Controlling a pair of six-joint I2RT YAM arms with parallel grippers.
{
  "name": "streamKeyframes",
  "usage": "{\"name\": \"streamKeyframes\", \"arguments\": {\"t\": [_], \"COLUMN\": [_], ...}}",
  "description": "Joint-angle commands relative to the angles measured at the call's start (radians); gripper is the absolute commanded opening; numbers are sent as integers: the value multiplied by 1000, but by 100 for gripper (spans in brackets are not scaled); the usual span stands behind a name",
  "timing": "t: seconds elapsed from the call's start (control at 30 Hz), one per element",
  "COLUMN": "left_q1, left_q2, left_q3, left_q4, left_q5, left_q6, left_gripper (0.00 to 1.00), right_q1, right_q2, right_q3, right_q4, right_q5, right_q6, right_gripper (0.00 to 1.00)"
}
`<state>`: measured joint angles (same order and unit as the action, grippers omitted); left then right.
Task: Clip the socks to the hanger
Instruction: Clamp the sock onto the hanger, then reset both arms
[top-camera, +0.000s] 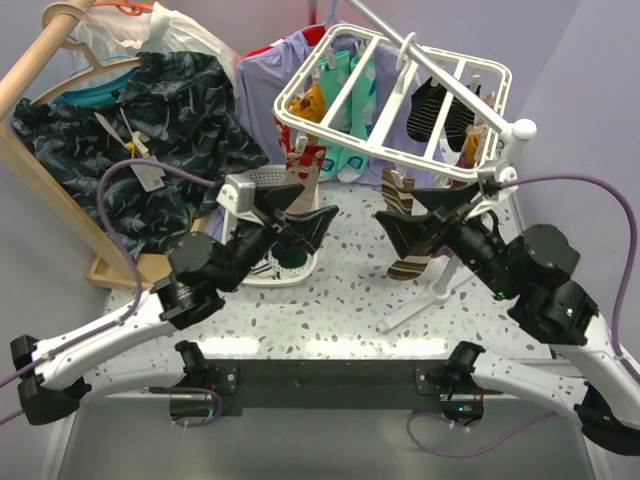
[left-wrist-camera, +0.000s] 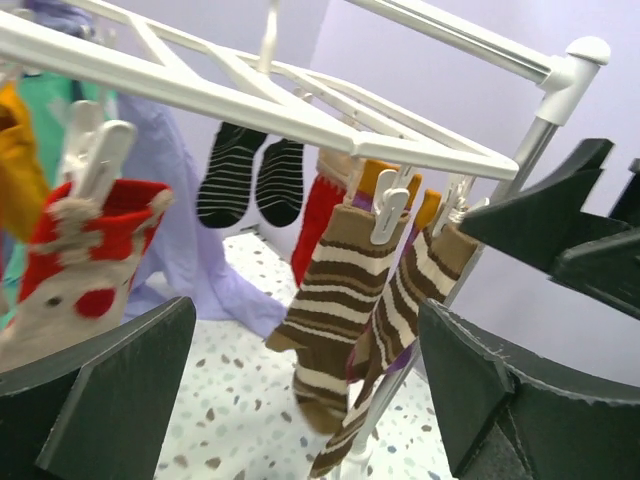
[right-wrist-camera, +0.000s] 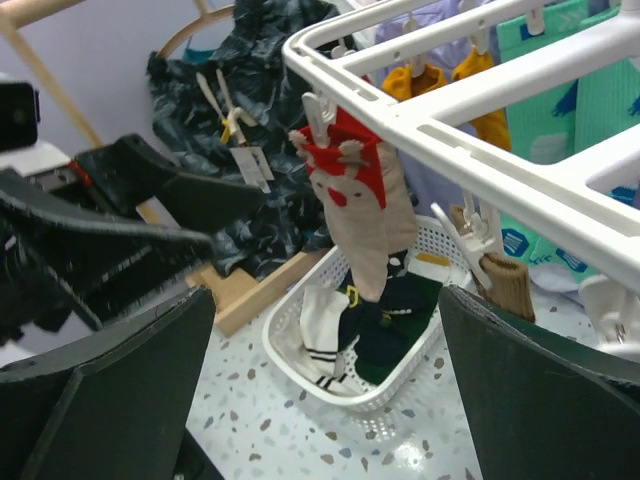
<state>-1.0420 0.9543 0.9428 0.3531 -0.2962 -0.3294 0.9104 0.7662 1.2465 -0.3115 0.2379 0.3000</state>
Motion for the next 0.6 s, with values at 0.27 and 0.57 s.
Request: {"name": "streamKeyframes", "arguments": {"t": [0.27,0.57], "left_q1": [-4,-4], "left_q2": [-275,-479], "left_q3": [-31,-62], "left_q4": [-643,-851], "left_q5": [-247,-380], "left_q6": [35,21], "left_gripper": [100,100], "right_q1": [1,1], "right_q2": [-312,-680], "right_q3": [-114,-311], "right_q4": [-267,-353], "right_q5": [-106,159], "right_q6": [-186,-188], "right_gripper": [99,99]}}
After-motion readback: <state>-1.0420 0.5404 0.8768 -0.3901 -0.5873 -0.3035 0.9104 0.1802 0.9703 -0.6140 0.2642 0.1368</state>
